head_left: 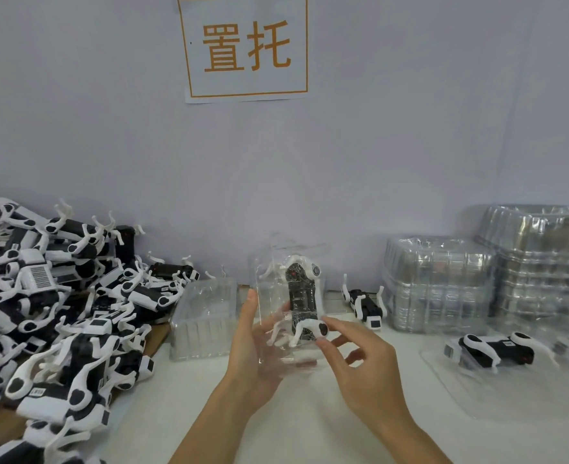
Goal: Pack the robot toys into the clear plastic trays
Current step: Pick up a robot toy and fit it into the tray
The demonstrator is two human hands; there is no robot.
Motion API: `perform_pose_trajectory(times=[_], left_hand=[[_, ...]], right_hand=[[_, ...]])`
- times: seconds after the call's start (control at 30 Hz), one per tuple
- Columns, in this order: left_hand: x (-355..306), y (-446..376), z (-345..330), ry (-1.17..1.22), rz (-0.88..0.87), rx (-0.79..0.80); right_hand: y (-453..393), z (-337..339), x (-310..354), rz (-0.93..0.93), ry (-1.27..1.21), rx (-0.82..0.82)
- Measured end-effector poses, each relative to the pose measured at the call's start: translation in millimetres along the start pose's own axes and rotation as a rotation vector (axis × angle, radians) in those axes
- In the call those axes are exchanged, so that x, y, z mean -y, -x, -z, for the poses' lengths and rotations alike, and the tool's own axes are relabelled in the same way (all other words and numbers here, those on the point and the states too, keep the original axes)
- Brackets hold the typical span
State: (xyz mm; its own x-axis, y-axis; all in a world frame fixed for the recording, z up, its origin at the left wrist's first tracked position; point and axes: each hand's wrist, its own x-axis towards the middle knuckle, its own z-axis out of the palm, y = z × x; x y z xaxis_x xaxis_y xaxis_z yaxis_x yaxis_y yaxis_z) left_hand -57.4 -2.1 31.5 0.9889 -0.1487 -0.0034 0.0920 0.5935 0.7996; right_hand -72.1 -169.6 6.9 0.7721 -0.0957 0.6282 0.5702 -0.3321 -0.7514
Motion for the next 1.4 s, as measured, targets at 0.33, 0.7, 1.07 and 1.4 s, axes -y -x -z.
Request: perform_pose_trajectory(times=[0.33, 0.7, 1.07, 1.4], left_hand=[[-1, 8, -8, -0.068, 0.058, -0.018], [3, 4, -2, -0.166, 0.092, 0.012], [-1, 9, -12, -0.335, -0.081, -0.107], [-7, 6, -1, -0.949, -0.354, -0.135]], right_hand=[[3, 3, 3, 0.115, 0.108, 0.018], [2, 7, 11, 0.159, 0.176, 0.096], [0, 8, 4, 0.025, 0.069, 0.013], [-16, 26, -7, -0.328, -0.217, -0.303]])
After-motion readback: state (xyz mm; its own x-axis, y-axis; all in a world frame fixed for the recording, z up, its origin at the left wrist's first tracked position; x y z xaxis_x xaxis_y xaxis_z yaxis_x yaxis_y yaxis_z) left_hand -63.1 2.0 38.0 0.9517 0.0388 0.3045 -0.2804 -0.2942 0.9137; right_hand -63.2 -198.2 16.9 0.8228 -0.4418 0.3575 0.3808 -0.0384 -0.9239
